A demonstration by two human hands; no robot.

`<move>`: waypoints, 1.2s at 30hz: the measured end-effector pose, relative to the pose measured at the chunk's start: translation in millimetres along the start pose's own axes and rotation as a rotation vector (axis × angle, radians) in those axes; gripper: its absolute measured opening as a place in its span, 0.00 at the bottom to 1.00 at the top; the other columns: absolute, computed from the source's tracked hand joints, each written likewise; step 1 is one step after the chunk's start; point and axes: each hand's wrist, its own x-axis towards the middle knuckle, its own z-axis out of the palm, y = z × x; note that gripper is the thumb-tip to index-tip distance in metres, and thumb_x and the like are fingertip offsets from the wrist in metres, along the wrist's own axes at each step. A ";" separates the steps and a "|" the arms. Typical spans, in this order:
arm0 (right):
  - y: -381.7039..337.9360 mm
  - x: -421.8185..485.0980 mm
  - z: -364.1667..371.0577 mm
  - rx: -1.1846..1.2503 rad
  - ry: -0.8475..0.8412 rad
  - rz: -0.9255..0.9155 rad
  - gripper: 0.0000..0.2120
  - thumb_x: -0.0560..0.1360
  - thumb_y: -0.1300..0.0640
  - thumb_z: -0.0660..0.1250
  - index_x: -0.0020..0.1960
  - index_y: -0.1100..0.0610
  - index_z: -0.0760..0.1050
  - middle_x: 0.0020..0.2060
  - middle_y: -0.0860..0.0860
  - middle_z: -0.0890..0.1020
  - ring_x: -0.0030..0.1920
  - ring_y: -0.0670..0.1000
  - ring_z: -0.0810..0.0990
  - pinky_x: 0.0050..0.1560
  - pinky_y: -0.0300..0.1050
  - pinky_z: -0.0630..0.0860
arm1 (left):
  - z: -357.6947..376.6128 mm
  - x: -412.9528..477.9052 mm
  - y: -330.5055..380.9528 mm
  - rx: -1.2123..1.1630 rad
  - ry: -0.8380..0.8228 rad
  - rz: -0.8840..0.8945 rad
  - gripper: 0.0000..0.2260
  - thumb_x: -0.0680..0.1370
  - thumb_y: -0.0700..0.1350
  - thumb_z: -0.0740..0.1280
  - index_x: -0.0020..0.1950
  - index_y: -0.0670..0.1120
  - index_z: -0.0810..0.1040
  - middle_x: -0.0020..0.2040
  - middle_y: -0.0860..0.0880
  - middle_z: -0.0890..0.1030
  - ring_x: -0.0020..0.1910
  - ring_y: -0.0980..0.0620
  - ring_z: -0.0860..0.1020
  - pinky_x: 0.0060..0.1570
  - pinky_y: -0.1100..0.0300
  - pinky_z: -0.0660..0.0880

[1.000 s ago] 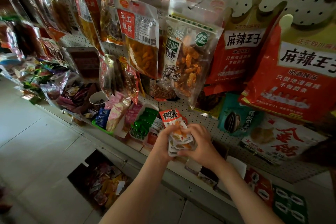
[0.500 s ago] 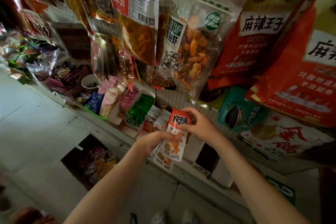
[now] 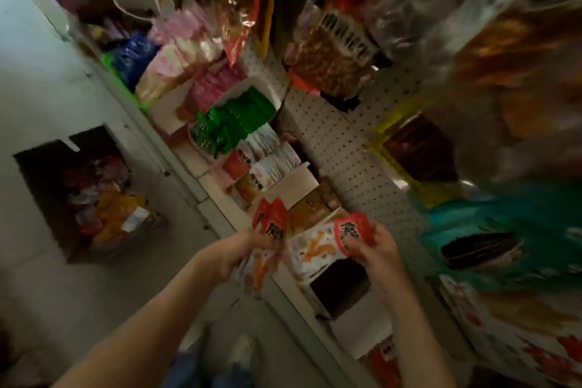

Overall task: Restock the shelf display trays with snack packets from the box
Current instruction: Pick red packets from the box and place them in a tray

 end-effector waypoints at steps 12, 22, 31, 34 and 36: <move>111.5 138.0 17.3 -0.576 0.243 -0.124 0.12 0.71 0.65 0.71 0.43 0.51 0.71 0.48 0.47 0.77 0.50 0.50 0.77 0.51 0.48 0.78 | -46.0 103.3 -38.8 -0.159 0.047 0.101 0.09 0.76 0.38 0.66 0.55 0.39 0.77 0.45 0.43 0.84 0.43 0.47 0.84 0.42 0.54 0.81; 141.8 171.1 8.7 -1.108 0.481 -0.239 0.12 0.73 0.57 0.69 0.55 0.55 0.72 0.54 0.52 0.77 0.61 0.53 0.71 0.64 0.54 0.58 | -43.6 143.8 -69.6 -0.168 0.023 0.068 0.20 0.68 0.45 0.72 0.58 0.41 0.74 0.46 0.42 0.83 0.45 0.42 0.82 0.48 0.50 0.79; 128.8 145.0 18.1 -0.901 0.394 -0.373 0.27 0.73 0.56 0.71 0.69 0.53 0.66 0.66 0.53 0.69 0.66 0.52 0.65 0.66 0.54 0.64 | -29.9 152.8 -68.2 -0.048 0.054 0.092 0.22 0.68 0.45 0.74 0.59 0.41 0.75 0.49 0.42 0.84 0.50 0.40 0.83 0.54 0.47 0.79; 107.7 126.6 29.2 -0.395 -0.072 -0.219 0.29 0.72 0.52 0.72 0.69 0.45 0.65 0.59 0.43 0.74 0.58 0.43 0.72 0.51 0.39 0.72 | -25.6 153.5 -64.1 -0.038 -0.006 0.072 0.13 0.72 0.43 0.71 0.55 0.42 0.77 0.46 0.43 0.85 0.46 0.44 0.84 0.49 0.52 0.81; 104.4 120.2 35.8 -0.299 -0.297 -0.065 0.33 0.67 0.47 0.72 0.69 0.42 0.64 0.58 0.41 0.74 0.58 0.42 0.74 0.53 0.42 0.74 | -21.6 152.9 -62.3 -0.046 -0.060 0.051 0.07 0.75 0.41 0.69 0.52 0.43 0.77 0.41 0.45 0.85 0.40 0.48 0.84 0.41 0.57 0.81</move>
